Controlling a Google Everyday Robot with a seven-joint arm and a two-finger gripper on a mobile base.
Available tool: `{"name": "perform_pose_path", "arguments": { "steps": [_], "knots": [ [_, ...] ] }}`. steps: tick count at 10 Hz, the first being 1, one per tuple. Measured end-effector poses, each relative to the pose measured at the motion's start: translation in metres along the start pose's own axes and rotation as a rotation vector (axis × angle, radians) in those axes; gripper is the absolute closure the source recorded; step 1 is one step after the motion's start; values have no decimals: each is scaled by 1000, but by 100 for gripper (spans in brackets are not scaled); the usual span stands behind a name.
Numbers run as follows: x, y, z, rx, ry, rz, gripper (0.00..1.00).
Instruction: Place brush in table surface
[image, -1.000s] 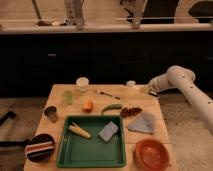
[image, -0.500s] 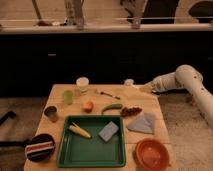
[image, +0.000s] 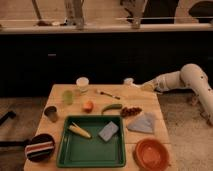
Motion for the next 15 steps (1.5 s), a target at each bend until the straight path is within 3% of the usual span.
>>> {"name": "perform_pose_path", "arguments": {
  "steps": [6, 10, 15],
  "knots": [
    [-11, 4, -7, 21, -28, -19, 100],
    [-28, 2, 0, 39, -37, -24, 100],
    [-50, -16, 11, 99, -42, -7, 100]
  ]
}}
